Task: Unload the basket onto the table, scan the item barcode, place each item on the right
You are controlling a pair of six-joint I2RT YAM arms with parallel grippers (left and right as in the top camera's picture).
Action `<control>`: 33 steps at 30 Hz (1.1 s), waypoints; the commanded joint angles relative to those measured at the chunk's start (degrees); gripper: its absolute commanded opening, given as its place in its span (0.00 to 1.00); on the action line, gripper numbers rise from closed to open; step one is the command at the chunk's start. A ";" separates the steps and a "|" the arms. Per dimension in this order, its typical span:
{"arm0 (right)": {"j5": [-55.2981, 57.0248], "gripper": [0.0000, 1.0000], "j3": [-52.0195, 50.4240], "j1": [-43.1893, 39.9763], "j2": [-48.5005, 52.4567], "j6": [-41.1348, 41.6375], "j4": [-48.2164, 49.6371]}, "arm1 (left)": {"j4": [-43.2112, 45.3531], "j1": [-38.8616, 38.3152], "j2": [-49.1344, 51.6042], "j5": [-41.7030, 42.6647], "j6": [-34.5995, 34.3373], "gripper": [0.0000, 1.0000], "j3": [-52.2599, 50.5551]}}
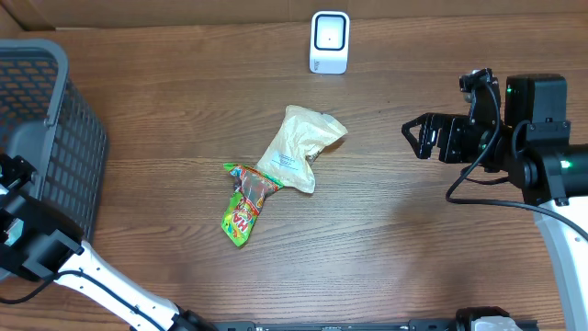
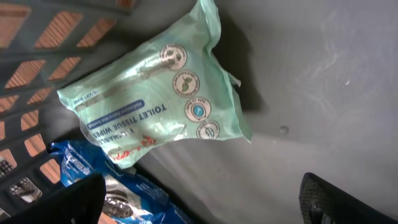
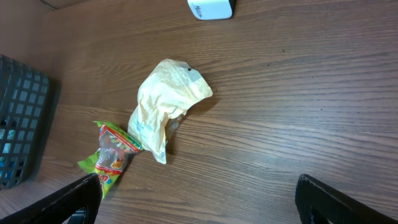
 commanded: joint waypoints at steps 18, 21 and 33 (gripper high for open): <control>-0.52 1.00 1.51 0.33 -0.04 -0.02 0.39 | -0.74 -0.22 1.53 4.63 3.78 0.69 0.31; -0.52 1.00 1.51 0.33 -0.04 -0.02 0.39 | -1.16 -0.33 0.83 4.63 2.64 0.70 0.46; -0.55 1.00 1.51 0.33 -0.04 -0.02 1.90 | -1.07 -0.33 -13.03 11.98 1.73 0.74 1.73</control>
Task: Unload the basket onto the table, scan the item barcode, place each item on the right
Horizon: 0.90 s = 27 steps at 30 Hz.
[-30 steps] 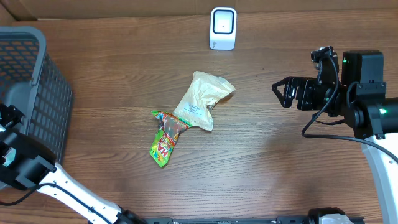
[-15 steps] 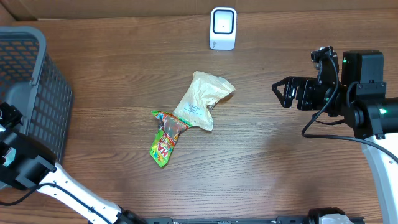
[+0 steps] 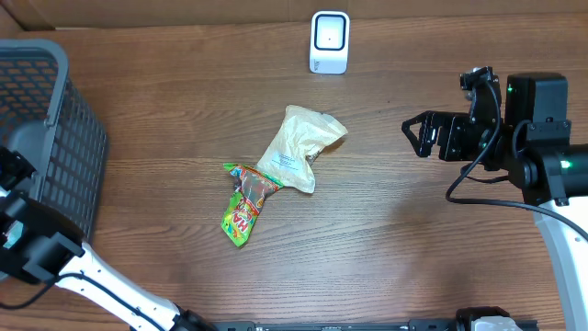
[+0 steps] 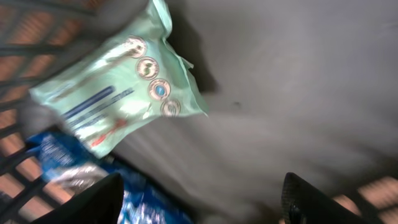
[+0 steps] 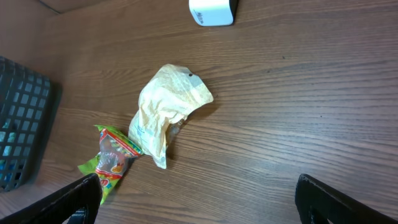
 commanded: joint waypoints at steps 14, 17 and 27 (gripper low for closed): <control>-0.31 1.00 1.49 0.31 -0.04 -0.07 8.44 | -5.20 -5.29 -26.14 12.66 6.01 0.76 1.70; -0.31 1.00 1.49 0.31 -0.04 -0.07 9.29 | -5.42 -7.23 -28.26 12.63 6.97 0.77 1.70; -0.35 1.00 1.51 0.31 -0.04 -0.04 11.28 | -8.79 -12.35 -29.94 12.63 6.97 0.77 1.68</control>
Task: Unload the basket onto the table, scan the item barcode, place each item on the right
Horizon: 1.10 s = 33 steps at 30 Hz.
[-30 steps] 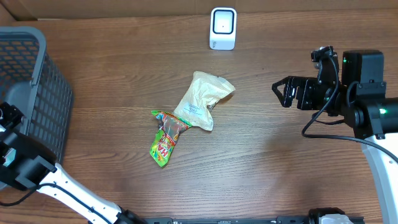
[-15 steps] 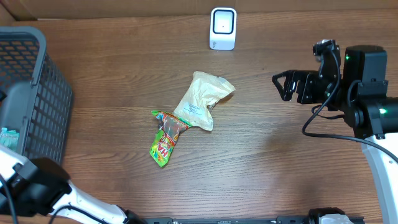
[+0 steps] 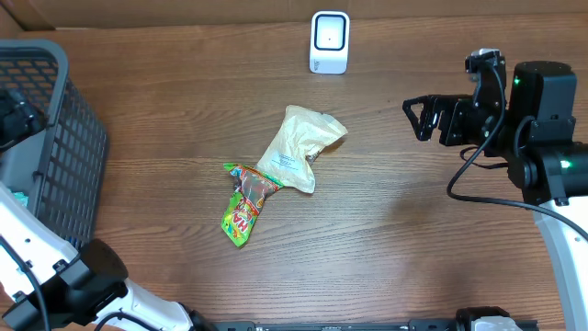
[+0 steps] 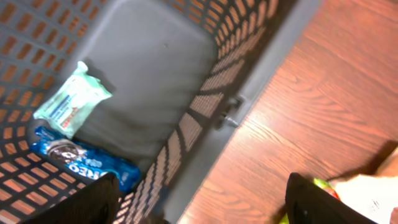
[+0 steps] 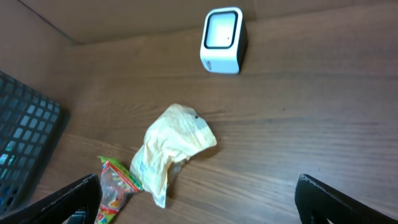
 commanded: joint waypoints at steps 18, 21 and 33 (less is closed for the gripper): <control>-0.35 1.00 1.51 0.31 -0.04 -0.02 1.20 | -0.33 -1.53 -1.31 2.08 1.51 0.77 0.59; -0.35 1.00 1.51 0.31 -0.04 -0.04 0.92 | -0.33 -1.53 -1.29 1.88 1.92 0.78 0.59; -0.33 1.00 1.51 0.31 -0.04 -0.04 0.37 | 0.72 -1.53 3.78 1.57 13.33 0.79 0.09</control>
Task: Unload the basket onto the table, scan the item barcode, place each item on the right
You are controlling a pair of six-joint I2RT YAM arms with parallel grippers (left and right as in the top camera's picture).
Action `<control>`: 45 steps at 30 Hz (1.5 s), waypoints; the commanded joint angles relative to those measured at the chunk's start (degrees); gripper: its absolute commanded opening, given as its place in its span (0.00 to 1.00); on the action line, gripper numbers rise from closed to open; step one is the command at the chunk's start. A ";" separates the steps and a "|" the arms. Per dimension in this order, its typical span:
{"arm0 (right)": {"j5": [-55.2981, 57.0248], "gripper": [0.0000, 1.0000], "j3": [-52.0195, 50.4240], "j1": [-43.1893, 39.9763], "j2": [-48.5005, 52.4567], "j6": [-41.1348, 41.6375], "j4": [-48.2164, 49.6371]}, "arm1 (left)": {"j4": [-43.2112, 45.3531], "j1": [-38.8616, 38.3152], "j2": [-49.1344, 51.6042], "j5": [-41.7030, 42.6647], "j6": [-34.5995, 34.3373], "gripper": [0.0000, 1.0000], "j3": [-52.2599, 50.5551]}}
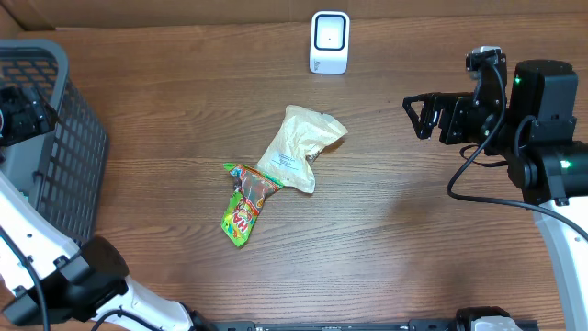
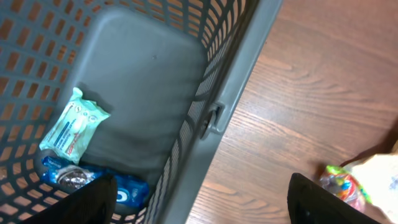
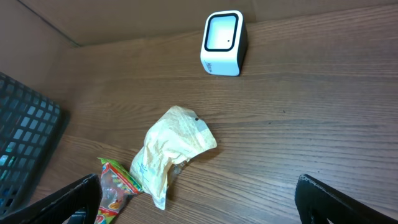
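Observation:
A cream pouch (image 1: 299, 147) and a green-and-red candy bag (image 1: 243, 204) lie touching at the table's middle. The white scanner (image 1: 330, 41) stands at the far edge. My left gripper (image 1: 20, 115) hangs open and empty high over the grey basket (image 1: 55, 156). In the left wrist view the left gripper (image 2: 199, 202) spans the basket wall (image 2: 230, 81). My right gripper (image 1: 423, 118) is open and empty in the air at the right. In the right wrist view the right gripper (image 3: 199, 205) faces the pouch (image 3: 174, 149), the candy bag (image 3: 115, 193) and the scanner (image 3: 224, 42).
Inside the basket lie a mint-green wipes pack (image 2: 73, 130) and a blue cookie pack (image 2: 93, 180). The basket stands at the table's left edge. A cardboard wall (image 3: 124, 15) runs behind the scanner.
My left gripper has shifted slightly above the basket, so its view shows a little more of the basket floor. The right arm and the items on the table have not moved.
My left gripper was open low inside the basket, close to the wipes pack, and a little farther from it at the following moment. Then it was high above the basket rim, still empty. Meanwhile the right gripper shifted toward the far side, bringing the scanner fully into view.

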 commanded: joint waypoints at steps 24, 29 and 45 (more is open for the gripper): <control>-0.31 1.00 1.49 0.31 -0.02 -0.04 0.24 | 5.44 -2.78 -0.26 6.69 1.03 0.77 0.92; -0.31 1.00 1.51 0.31 -0.04 -0.04 0.24 | 5.66 1.57 -4.98 2.95 -4.17 0.78 0.92; -0.31 1.00 1.51 0.31 -0.04 -0.02 0.24 | 9.27 10.93 -1.38 -5.77 -9.11 1.00 0.85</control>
